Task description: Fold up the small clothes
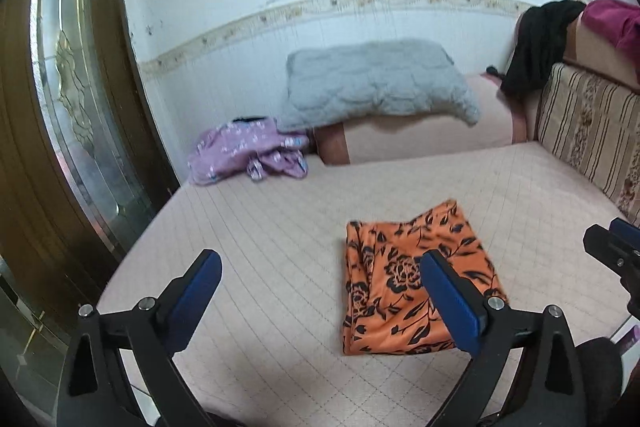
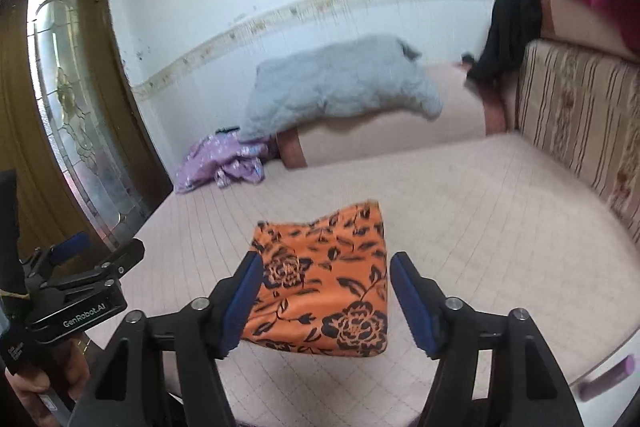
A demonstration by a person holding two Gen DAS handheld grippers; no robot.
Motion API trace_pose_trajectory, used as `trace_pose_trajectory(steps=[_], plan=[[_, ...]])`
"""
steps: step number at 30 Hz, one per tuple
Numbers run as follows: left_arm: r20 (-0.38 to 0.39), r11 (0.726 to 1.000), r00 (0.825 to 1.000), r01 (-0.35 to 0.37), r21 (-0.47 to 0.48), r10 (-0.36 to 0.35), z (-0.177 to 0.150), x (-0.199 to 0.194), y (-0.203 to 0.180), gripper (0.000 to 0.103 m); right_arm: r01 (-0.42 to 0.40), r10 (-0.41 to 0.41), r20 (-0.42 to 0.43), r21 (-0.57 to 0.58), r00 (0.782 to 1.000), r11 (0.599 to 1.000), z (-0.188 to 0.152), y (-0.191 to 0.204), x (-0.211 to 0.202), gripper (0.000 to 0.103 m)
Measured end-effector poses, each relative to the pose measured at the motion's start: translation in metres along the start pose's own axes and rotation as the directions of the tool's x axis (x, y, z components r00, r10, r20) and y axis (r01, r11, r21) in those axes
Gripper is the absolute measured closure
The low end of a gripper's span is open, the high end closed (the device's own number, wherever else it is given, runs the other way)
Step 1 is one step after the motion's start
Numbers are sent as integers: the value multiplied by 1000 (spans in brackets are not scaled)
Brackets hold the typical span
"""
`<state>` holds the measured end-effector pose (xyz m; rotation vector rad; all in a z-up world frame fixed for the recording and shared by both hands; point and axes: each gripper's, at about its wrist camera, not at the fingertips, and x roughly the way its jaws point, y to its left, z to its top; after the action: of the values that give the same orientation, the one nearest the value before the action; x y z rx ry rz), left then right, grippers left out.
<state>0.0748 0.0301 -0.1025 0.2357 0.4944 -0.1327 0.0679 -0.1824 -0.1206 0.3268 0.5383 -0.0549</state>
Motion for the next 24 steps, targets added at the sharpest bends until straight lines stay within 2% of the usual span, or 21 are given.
trace_pose_trajectory(steps=[3,8,13,19,24], plan=[[43,1000,999,-13,-7,13,8,-20,3,0,4,-3,31,-34,1000,999,7,11,-18,28],[86,999,996,-33,-19,35,18,-45,9,0,23,-16,74,-83,997,996,12,26,-41,27],[94,997,994,-60,-42,64,26,-60,14,0,36,-27,105,-89,994,995,17,32,-63,26],[103,994,989,-99,-49,104,30,-73,16,0,44,-39,79,-66,996,997,20,29,-72,26],[96,994,990,-99,-51,103,30,-79,20,0,73,-65,70,-107,995,992,16,38,-75,26]])
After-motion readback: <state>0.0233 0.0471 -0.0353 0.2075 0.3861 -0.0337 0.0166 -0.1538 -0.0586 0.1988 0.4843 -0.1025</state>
